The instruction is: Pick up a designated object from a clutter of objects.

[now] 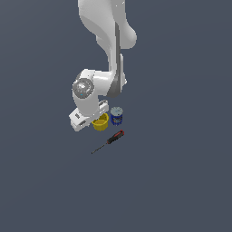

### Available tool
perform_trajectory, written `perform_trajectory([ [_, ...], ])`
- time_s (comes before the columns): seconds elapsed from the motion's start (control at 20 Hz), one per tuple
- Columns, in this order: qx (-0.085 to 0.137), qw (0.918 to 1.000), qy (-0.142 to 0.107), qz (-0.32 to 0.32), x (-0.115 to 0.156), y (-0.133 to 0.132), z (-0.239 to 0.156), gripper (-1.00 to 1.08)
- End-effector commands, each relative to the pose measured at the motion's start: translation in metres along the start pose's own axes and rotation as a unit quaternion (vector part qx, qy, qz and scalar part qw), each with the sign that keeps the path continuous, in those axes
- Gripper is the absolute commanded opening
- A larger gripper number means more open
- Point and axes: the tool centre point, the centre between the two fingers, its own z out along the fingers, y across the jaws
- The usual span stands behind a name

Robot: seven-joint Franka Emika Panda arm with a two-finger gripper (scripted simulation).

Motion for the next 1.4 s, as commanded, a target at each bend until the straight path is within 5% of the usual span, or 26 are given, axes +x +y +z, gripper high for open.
perform_trajectory([
  [0.0, 0.0, 1.0, 0.0, 0.0, 0.0, 0.0, 0.001, 0.28],
  [0.6, 0.0, 1.0, 0.0, -0.002, -0.001, -0.001, 0.03, 0.28],
  [0.65, 0.0, 1.0, 0.0, -0.002, -0.001, -0.001, 0.03, -1.0],
  [1.35, 0.0, 1.0, 0.0, -0.002, 0.001, -0.001, 0.026, -1.0],
])
